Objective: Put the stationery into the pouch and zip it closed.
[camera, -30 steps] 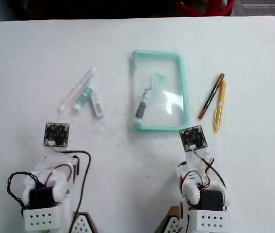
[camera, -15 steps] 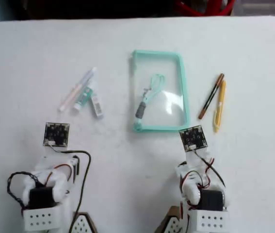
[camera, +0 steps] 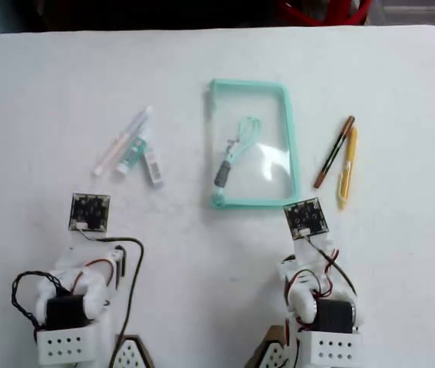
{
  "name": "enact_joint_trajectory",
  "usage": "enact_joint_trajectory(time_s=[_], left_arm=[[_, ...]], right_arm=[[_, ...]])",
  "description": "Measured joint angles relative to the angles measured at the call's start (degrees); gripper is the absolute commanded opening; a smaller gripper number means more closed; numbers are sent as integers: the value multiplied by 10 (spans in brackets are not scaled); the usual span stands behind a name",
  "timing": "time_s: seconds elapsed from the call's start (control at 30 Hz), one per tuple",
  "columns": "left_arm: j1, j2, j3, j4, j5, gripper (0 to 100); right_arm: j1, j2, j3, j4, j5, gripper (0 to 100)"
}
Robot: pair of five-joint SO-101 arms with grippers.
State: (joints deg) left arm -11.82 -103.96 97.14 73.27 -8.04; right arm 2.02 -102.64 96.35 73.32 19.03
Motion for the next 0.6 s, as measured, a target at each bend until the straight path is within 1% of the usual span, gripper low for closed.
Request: enact_joint_trajectory(time_s=[0.6], left_arm=[[11, 0, 0, 0, 0, 147]], right_arm=[[0, 0, 0, 0, 0, 19]])
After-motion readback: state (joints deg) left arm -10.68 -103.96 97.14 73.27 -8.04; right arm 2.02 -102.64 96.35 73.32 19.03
